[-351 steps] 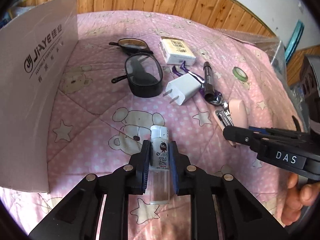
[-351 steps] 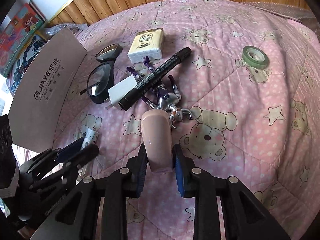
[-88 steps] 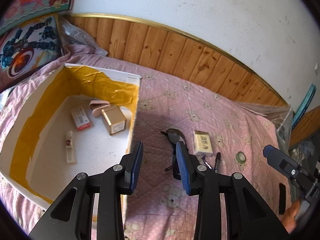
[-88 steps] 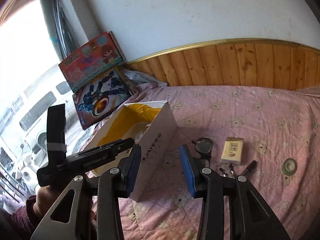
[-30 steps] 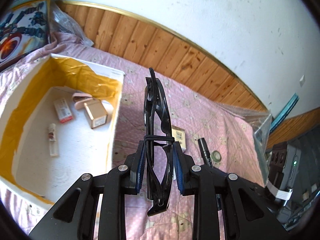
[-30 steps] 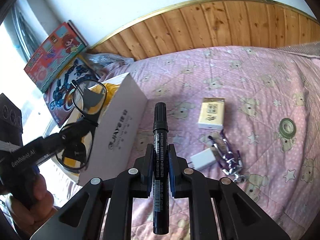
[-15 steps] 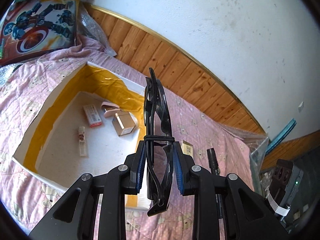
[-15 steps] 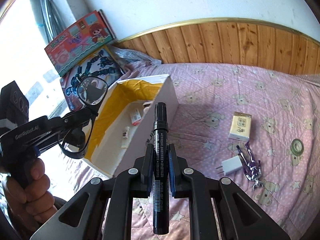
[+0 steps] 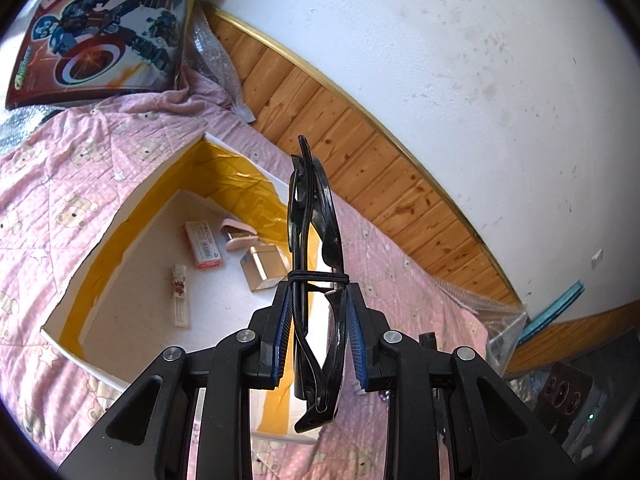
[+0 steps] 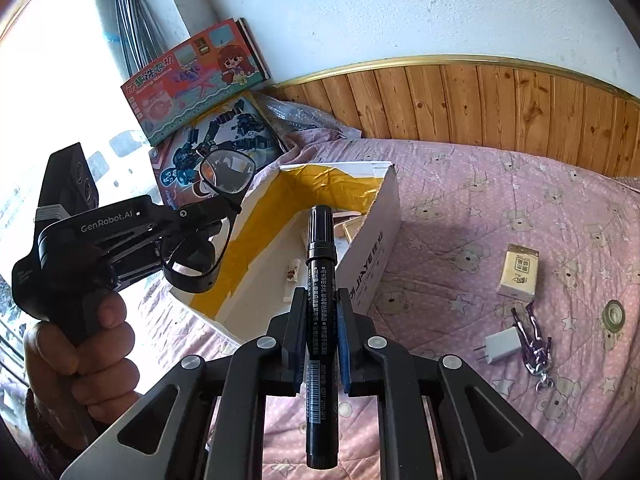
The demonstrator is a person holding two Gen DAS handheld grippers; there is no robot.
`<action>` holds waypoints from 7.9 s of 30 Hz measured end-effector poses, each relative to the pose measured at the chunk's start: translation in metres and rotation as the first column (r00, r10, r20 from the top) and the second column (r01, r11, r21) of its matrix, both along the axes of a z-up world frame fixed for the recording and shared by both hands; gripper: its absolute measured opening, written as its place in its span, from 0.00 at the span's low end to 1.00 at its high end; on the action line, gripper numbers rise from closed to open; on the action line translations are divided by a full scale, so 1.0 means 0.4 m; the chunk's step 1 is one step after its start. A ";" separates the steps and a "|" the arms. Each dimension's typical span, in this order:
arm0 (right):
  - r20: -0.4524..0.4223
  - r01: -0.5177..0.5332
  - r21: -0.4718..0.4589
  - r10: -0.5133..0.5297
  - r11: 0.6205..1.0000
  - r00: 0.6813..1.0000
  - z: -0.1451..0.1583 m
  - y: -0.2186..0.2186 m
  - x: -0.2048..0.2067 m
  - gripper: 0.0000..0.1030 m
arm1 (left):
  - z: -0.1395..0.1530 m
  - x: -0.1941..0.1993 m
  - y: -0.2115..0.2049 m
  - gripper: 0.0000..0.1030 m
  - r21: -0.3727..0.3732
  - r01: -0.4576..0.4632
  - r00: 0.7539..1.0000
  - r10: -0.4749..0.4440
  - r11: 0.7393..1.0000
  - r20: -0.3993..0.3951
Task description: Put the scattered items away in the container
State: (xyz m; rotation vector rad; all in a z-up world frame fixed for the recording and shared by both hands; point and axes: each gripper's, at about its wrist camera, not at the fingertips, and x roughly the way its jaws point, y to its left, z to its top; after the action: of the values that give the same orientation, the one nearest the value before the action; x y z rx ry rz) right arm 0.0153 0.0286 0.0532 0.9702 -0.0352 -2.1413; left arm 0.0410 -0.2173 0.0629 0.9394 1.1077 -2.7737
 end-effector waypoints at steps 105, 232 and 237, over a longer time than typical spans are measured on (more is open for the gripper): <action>0.290 -0.087 0.400 -0.036 0.912 0.956 -0.202 -0.468 -0.168 0.18 | -0.249 -0.112 -0.148 0.38 -0.190 0.047 0.902 0.041 0.981 0.430; 0.145 0.179 0.316 -0.234 0.932 0.962 -0.274 0.321 -0.268 0.33 | -0.322 -0.298 0.611 0.32 -0.315 0.555 0.830 -0.487 0.770 0.273; 0.120 0.180 0.300 -0.225 0.937 0.967 -0.239 0.309 -0.250 0.33 | -0.285 -0.277 0.600 0.32 -0.320 0.538 0.842 -0.477 0.780 0.253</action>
State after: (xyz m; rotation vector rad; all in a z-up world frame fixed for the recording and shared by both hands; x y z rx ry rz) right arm -0.0848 0.1522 -0.0425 1.3507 0.1079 -2.2976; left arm -0.0699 0.0226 -0.0510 1.5525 0.2789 -3.0558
